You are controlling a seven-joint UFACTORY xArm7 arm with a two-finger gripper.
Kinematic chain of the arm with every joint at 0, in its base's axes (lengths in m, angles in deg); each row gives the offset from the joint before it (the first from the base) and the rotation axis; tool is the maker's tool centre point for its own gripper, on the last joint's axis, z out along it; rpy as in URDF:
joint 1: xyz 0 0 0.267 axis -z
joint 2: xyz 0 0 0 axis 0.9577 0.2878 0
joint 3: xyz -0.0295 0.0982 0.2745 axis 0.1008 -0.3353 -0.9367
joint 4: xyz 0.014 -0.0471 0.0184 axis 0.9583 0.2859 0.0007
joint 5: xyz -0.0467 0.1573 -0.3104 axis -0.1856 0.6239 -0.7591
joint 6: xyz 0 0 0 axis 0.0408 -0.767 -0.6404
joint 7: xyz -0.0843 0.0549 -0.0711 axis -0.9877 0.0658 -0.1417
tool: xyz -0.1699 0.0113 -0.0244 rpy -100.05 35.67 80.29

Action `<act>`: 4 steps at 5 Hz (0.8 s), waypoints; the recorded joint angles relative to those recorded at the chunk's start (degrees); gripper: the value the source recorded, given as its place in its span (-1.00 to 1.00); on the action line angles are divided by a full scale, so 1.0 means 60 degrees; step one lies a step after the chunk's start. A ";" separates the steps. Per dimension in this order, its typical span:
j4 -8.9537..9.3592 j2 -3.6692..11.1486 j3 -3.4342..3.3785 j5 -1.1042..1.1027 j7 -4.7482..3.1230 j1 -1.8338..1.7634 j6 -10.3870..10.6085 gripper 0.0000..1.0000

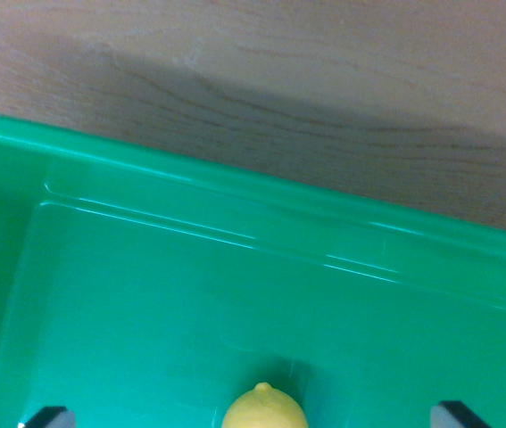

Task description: Pick fruit

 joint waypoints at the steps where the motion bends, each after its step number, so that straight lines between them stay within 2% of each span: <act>1: 0.0377 0.0144 0.0007 -0.0008 -0.0119 0.0017 0.0451 -1.00; 2: 0.0377 0.0144 0.0007 -0.0008 -0.0119 0.0017 0.0451 -1.00; 3: 0.0735 0.0280 0.0014 -0.0015 -0.0233 0.0032 0.0880 -1.00; 4: 0.0735 0.0280 0.0014 -0.0015 -0.0233 0.0032 0.0880 -1.00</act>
